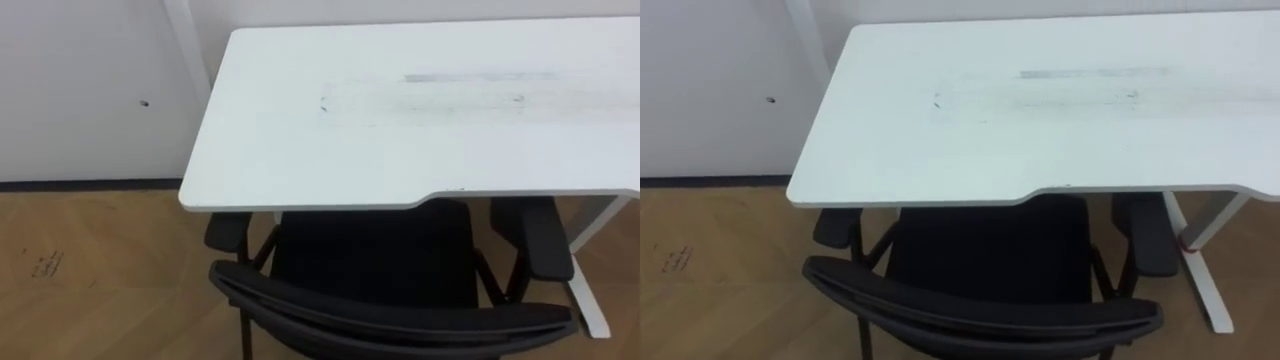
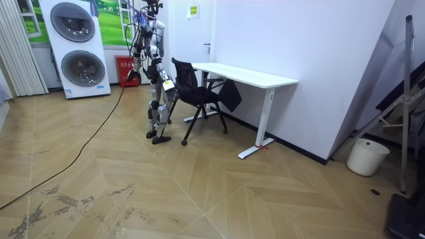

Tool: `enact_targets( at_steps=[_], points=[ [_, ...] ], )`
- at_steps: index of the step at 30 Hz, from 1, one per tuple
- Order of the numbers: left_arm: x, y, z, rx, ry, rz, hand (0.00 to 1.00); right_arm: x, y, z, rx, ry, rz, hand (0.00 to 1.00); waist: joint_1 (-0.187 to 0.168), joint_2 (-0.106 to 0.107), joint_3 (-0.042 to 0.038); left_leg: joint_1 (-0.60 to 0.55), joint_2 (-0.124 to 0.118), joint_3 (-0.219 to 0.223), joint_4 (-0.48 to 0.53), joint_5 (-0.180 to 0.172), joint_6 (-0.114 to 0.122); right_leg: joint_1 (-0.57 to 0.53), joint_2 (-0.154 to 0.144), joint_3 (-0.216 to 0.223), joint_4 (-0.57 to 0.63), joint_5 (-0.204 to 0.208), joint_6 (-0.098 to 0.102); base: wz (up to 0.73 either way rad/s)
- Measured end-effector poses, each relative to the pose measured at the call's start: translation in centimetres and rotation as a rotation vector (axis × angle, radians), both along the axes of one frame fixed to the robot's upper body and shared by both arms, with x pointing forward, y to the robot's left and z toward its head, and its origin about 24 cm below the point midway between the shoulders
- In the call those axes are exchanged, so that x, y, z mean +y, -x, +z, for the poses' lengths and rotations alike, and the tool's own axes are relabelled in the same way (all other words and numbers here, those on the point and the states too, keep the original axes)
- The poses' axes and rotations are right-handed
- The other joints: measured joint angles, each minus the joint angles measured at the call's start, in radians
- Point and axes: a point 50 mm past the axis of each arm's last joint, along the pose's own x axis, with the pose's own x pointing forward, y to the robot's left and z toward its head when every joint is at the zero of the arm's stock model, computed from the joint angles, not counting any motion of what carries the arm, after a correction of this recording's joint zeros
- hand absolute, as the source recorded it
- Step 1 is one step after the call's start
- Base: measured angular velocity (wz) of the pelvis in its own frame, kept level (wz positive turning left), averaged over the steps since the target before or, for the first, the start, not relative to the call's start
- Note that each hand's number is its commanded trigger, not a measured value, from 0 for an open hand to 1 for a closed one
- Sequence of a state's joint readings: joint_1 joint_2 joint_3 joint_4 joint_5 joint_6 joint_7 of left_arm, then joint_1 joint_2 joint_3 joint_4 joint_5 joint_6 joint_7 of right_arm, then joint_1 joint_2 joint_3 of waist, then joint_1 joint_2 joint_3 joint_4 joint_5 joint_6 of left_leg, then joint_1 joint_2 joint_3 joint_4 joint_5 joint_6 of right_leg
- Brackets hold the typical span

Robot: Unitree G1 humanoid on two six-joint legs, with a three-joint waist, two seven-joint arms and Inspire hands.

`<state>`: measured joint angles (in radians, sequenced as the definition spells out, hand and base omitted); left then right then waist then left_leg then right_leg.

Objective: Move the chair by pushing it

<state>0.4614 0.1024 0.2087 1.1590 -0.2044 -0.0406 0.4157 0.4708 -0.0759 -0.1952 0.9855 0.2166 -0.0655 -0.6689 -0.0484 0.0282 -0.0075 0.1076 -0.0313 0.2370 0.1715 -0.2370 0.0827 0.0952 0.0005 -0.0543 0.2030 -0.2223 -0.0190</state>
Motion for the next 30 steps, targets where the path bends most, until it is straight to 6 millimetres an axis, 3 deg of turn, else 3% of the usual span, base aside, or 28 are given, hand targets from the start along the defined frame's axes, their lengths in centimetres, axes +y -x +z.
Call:
enact_targets(
  at_steps=[4, 11, 14, 18, 23, 30],
  points=[
    [-0.5, -1.1, -0.6, -0.046, 0.128, -0.01, 0.0, 1.1, 0.9, -1.1, 0.04, -0.194, 0.025, 0.0, -0.002, 0.0, 0.0008, -0.005, 0.0, 0.0, 0.013, -0.005, 0.003, 0.002, -0.001, 0.001, 0.002, 0.0, 0.002, 0.0],
    [-0.9, -4.7, -1.6, -0.118, 0.235, -0.042, 0.0, 2.2, -0.8, -2.4, 0.025, -0.435, 0.053, 0.0, -0.001, -0.004, 0.0014, -0.009, -0.001, -0.005, 0.013, -0.005, 0.004, 0.001, -0.001, -0.006, 0.001, 0.0, 0.004, 0.01],
    [-1.1, -4.9, -1.6, -0.105, 0.249, -0.06, 0.0, 2.5, -2.0, -2.7, 0.024, -0.479, 0.067, 0.0, -0.004, -0.016, 0.002, -0.01, -0.004, -0.021, 0.015, -0.005, 0.004, 0.009, -0.004, -0.027, 0.001, -0.001, 0.004, 0.16],
    [-1.5, -5.8, -1.9, -0.097, 0.271, -0.08, 0.0, 2.7, -4.3, -3.1, -0.019, -0.518, 0.097, 0.0, -0.002, -0.041, 0.013, -0.031, -0.011, -0.055, 0.029, -0.006, 0.005, 0.008, -0.01, -0.056, -0.002, -0.008, 0.006, 0.24],
    [-1.8, -6.0, -1.9, -0.094, 0.282, -0.101, 0.0, 3.5, -5.7, -3.3, -0.107, -0.591, 0.078, 0.0, 0.009, -0.042, 0.0124, -0.04, -0.015, -0.071, 0.031, -0.006, 0.006, 0.009, -0.01, -0.07, -0.018, -0.007, 0.007, 0.12],
    [-1.9, -5.8, -2.0, -0.088, 0.294, -0.1, 0.0, 4.3, -5.9, -3.5, -0.177, -0.686, 0.04, 0.0, 0.013, -0.04, 0.0112, -0.043, -0.016, -0.091, 0.031, -0.007, 0.006, 0.01, -0.015, -0.113, -0.018, -0.007, 0.007, 0.1]
  ],
)
